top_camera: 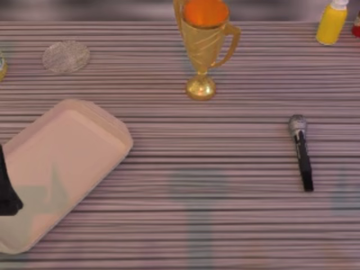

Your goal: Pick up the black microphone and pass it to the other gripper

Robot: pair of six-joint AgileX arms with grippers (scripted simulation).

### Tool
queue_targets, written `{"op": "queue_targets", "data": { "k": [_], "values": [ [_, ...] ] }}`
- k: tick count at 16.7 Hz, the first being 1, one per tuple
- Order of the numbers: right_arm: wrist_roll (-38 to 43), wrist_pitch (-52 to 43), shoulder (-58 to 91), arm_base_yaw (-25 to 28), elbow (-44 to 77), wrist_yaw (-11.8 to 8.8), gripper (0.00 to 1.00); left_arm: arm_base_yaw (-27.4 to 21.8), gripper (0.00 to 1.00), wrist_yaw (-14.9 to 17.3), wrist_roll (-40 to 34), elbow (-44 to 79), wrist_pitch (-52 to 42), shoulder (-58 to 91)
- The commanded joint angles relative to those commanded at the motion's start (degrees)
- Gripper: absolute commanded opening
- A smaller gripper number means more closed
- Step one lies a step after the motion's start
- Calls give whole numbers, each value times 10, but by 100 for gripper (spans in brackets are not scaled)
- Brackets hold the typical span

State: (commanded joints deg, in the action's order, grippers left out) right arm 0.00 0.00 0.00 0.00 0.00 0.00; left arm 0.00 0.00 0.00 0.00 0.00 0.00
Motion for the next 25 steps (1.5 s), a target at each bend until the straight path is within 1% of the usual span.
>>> {"op": "queue_targets", "data": {
  "k": [4, 8, 12, 21, 25],
  "values": [
    [5, -12, 18, 7, 17, -1, 100, 0, 100, 0, 0, 0, 0, 0],
    [30, -80, 127, 34, 112, -1, 100, 0, 100, 0, 0, 0, 0, 0],
    [70, -188, 321, 70, 260, 7, 100, 0, 100, 0, 0, 0, 0, 0],
    [169, -456, 845, 156, 631, 29, 100, 0, 100, 0, 0, 0, 0, 0],
    [200, -541, 1012, 186, 749, 32, 100, 0, 100, 0, 0, 0, 0, 0]
  ]
}}
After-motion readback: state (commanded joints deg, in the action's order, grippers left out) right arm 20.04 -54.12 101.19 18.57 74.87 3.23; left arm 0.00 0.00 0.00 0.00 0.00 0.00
